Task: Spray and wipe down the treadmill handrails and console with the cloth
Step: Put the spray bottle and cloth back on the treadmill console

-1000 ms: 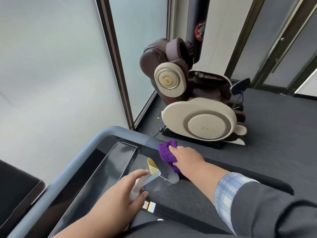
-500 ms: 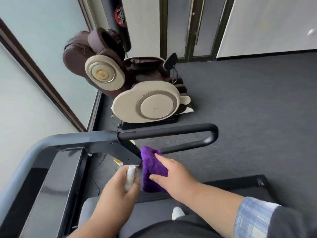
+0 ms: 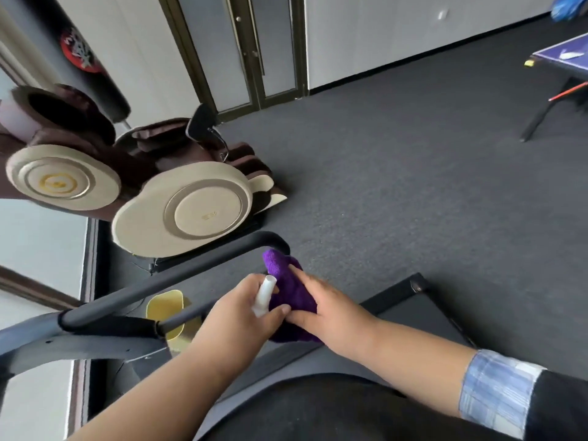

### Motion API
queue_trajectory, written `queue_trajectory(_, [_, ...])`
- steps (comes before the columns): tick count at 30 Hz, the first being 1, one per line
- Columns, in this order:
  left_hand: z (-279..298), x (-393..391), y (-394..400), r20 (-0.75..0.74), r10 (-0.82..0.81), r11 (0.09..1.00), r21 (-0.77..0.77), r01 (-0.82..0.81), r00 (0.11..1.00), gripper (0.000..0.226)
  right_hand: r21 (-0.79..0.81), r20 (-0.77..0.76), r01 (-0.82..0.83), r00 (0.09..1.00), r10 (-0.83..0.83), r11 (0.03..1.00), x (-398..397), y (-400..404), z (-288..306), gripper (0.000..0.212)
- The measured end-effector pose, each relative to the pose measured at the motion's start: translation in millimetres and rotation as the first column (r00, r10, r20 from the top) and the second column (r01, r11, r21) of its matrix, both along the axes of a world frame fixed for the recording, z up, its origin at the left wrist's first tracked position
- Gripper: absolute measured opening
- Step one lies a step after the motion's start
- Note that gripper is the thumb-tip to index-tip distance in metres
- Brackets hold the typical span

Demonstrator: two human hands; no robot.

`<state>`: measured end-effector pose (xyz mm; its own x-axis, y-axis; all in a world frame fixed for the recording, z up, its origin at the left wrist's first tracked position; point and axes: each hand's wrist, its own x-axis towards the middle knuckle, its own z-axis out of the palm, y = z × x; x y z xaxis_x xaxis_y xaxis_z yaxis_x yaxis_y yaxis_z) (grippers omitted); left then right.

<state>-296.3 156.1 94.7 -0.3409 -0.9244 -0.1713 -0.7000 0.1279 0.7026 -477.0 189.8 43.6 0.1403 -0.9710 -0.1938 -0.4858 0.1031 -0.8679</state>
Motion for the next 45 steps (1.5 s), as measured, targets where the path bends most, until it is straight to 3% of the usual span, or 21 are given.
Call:
queue_trajectory(3, [-2,-77,-13,-0.013,-0.068,0.996,0.055,0.068,0.998,0.022,0.031,0.065,-0.002,0.998,0.000,1.000,-72,4,-7,0.081])
queue_trajectory(8, [-6,-169,-49,-0.120,-0.024,0.987,0.154,0.042,0.992,0.020,0.112,-0.046,0.026,0.999,-0.021,0.993,-160,-6,-5,0.132])
queue_trajectory(10, [-7,-195,-65,-0.167,0.044,0.977,0.215,-0.007,0.985,0.019,-0.006,-0.084,0.124,0.989,-0.124,0.992,-179,-15,-8,0.122])
queue_trajectory(12, [-10,-213,-82,-0.250,0.140,0.944,0.325,-0.053,0.958,0.022,-0.203,-0.143,0.206,0.961,-0.237,0.957,-195,-24,-15,0.095])
queue_trajectory(15, [-11,-235,-106,-0.349,0.232,0.868,0.496,-0.032,0.908,0.019,-0.307,-0.229,0.222,0.926,-0.299,0.925,-219,-42,-14,0.051])
queue_trajectory(17, [-8,-244,-121,-0.308,0.103,0.896,0.442,0.046,0.946,0.019,-0.308,-0.222,0.275,0.910,-0.350,0.911,-236,-58,-10,0.033])
queue_trajectory(20, [-10,-253,-149,-0.314,-0.143,0.934,0.271,0.233,0.938,0.048,-0.226,-0.216,0.340,0.897,-0.387,0.913,-260,-87,-3,0.020])
queue_trajectory(22, [-17,-262,-172,-0.199,-0.337,0.923,0.122,0.364,0.920,0.059,-0.180,-0.229,0.352,0.893,-0.387,0.919,-274,-106,1,0.018])
queue_trajectory(25, [-21,-284,-205,-0.022,-0.459,0.881,-0.140,0.452,0.888,0.028,-0.146,-0.150,0.381,0.904,-0.401,0.913,-289,-133,8,0.025])
queue_trajectory(28, [-25,-302,-236,-0.067,-0.383,0.911,-0.190,0.366,0.921,0.016,-0.134,-0.087,0.361,0.923,-0.374,0.923,-303,-157,8,0.037])
queue_trajectory(31, [-33,-320,-260,-0.128,-0.297,0.951,-0.128,0.281,0.946,0.023,-0.089,-0.189,0.298,0.932,-0.310,0.950,-328,-182,-2,0.046])
queue_trajectory(33, [-39,-333,-275,-0.146,-0.263,0.963,-0.098,0.251,0.954,0.018,-0.037,-0.214,0.303,0.929,-0.303,0.952,-351,-201,-10,0.040])
queue_trajectory(37, [-45,-365,-309,-0.205,-0.136,0.991,-0.050,0.128,0.969,0.019,-0.005,-0.064,0.352,0.934,-0.352,0.936,-398,-248,-11,0.023])
queue_trajectory(41, [-38,-396,-343,-0.267,0.033,0.999,0.002,-0.033,0.963,0.018,0.017,0.148,0.364,0.920,-0.363,0.931,-430,-302,-5,0.030])
queue_trajectory(45, [-36,-414,-378,-0.262,0.140,0.989,-0.016,-0.149,0.955,0.025,-0.045,0.123,0.310,0.945,-0.303,0.950,-450,-362,-8,0.034])
